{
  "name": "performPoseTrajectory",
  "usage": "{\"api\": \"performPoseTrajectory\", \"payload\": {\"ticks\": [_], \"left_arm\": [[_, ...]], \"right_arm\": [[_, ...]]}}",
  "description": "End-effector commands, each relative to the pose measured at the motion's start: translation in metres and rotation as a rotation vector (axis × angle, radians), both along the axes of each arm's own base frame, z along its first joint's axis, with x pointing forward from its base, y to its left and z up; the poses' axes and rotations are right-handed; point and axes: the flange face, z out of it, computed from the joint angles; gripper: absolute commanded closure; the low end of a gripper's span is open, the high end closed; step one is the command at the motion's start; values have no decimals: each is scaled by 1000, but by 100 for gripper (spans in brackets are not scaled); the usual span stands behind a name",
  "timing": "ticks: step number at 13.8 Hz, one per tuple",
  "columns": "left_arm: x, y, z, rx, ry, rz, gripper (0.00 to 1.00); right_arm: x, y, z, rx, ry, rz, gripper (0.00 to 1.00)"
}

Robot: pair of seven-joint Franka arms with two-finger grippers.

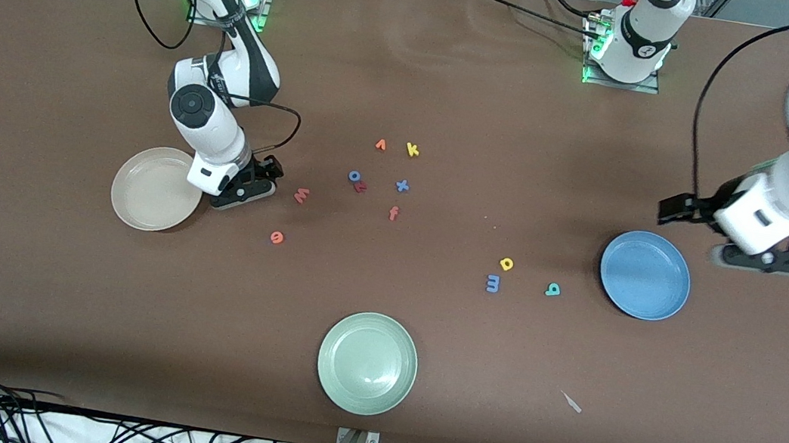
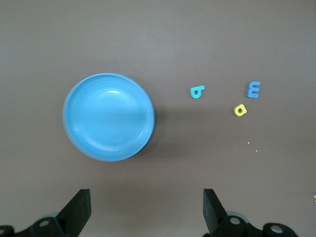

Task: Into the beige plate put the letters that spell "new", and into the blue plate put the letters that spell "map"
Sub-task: 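Grasp the green u with the right gripper while the left gripper grasps the teal letter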

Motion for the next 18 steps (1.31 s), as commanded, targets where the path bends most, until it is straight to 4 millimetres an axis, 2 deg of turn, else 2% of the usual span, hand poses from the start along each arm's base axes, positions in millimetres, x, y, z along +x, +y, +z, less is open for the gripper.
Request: {"api": "performPoseTrajectory", "payload": {"ticks": [1,2,3,4,7,9,10,13,18], "left_arm": [[-2,-33,-67,-65,-69,-20,0],[-2,-41,-93,-73,-114,-21,0],[1,-57,-118,-74,-120,-40,0],[3,-67,-137,-74,-114,-51,0],[3,-84,-200,-68,-83,-72,0],[-3,-107,-235,-66,-80,-99,0],[-2,-107,-250,-65,-86,-97,0],[4,-103,-277,-61,-112,-88,0],[28,-82,-285,-39,-151,-68,2]], "right_arm": [[-9,0,-3,0,11,24,20],[-10,0,-2,-1,14,24,23],[-12,-1,0,-10,36,24,23],[-13,-2,2,-18,57,25,23],[-15,-2,2,-27,80,25,31],[-16,-3,1,-27,81,25,35],[-16,-3,1,-27,81,25,39],[-15,1,0,-23,76,29,53],[-14,1,-1,-23,76,26,73]]}}
